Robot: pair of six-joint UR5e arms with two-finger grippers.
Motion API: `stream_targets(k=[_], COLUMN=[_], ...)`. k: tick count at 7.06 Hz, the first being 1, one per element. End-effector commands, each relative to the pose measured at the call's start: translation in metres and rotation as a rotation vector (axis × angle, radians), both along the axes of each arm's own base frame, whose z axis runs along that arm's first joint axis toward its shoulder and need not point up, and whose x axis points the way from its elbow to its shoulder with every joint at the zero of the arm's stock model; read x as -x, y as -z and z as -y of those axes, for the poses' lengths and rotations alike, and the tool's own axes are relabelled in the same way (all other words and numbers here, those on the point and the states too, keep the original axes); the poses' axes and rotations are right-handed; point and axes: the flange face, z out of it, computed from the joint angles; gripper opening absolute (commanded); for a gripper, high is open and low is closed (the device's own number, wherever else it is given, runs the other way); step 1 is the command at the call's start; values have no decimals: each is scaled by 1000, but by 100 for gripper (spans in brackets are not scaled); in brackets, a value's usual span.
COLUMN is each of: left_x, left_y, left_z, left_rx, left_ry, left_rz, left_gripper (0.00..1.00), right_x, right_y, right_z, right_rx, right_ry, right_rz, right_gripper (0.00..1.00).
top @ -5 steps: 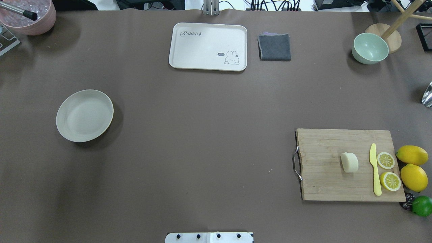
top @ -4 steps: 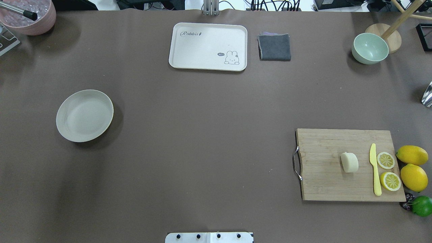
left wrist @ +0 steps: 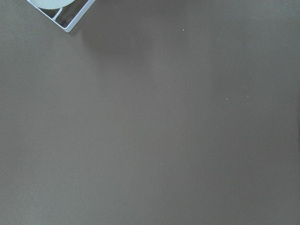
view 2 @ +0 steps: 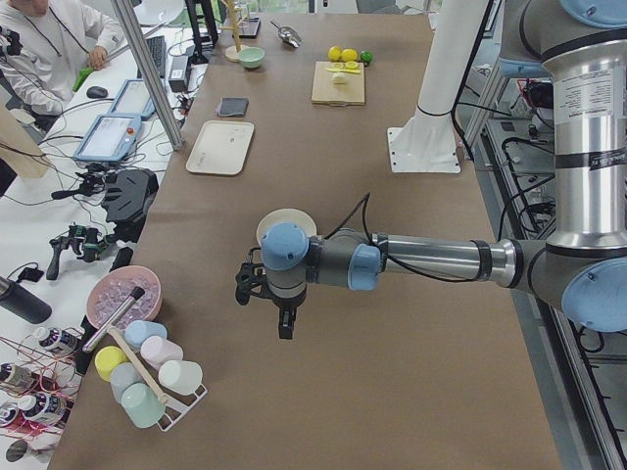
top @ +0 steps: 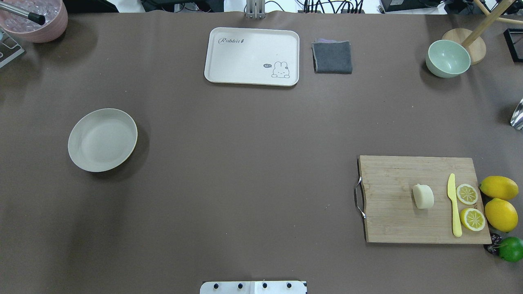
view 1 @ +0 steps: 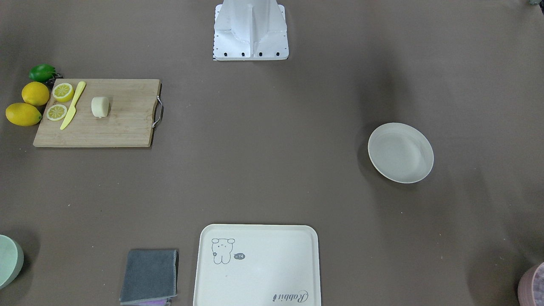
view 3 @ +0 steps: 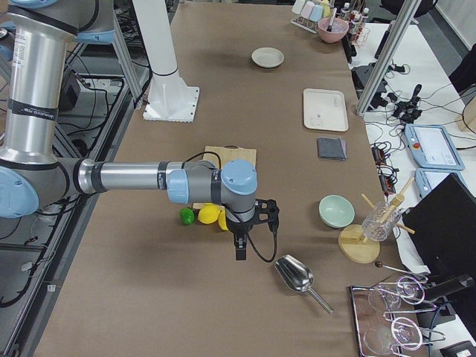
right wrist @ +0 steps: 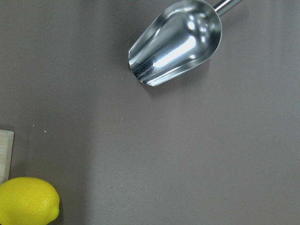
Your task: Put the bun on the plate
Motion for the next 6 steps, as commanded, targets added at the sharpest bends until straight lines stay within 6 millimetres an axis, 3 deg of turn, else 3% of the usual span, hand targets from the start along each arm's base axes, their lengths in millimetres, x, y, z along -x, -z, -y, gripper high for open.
stream_targets(k=[1, 3, 6], left_x=[0, 0, 0], left_y=[3, 7, 15], left_z=[1, 4, 6], left_rx=[-7, -14, -32], left_ry=[0, 0, 0], left_rz=[0, -4, -7], left_gripper=[98, 98, 98], right_x=[0, 0, -2], right_y=[6, 22, 28], right_z=[3, 6, 6], right_rx=[-14, -47, -58], right_ry=[-1, -1, -7], right_rz=[1, -1, -5], right_gripper=[100, 100, 100])
